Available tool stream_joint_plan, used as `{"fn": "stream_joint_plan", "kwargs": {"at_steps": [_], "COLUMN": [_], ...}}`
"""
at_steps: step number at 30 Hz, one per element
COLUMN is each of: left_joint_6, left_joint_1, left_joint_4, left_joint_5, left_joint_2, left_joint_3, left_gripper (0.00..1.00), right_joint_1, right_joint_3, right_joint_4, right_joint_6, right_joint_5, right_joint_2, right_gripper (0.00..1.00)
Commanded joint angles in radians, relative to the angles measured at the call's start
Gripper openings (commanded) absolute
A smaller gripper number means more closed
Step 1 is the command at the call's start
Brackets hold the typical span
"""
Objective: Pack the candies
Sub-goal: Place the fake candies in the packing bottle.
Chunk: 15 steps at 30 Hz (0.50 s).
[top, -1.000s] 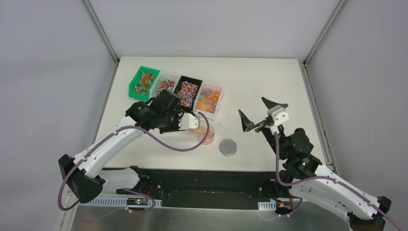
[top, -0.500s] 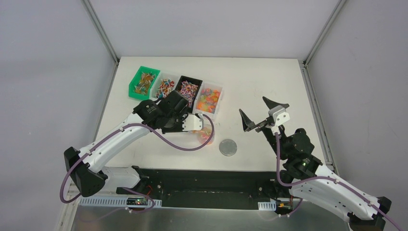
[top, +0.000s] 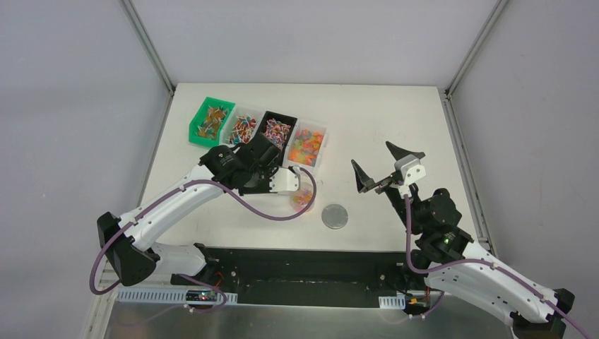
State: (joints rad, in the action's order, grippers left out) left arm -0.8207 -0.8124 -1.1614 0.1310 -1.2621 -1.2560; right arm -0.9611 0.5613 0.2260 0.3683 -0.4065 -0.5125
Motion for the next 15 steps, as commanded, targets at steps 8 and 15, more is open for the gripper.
{"fn": "stream_joint_plan", "kwargs": {"at_steps": [8,15], "left_joint_6": [0.115,0.163], "left_joint_1": [-0.01,-0.009], "left_joint_4": [0.023,0.126], "left_joint_5": [0.062,0.09], "left_joint_2": [-0.028,0.001], "left_joint_3": [-0.099,-0.085], "left_gripper": [0.0,0.0], "right_joint_1": [-0.004,-0.004], "right_joint_3": [0.011,0.009], "right_joint_4": [0.044,0.043], "right_joint_6": [0.004,0.003], "right_joint_5": [-0.011,-0.008], "right_joint_2": [0.0,0.008], "right_gripper": [1.0,1.0]}}
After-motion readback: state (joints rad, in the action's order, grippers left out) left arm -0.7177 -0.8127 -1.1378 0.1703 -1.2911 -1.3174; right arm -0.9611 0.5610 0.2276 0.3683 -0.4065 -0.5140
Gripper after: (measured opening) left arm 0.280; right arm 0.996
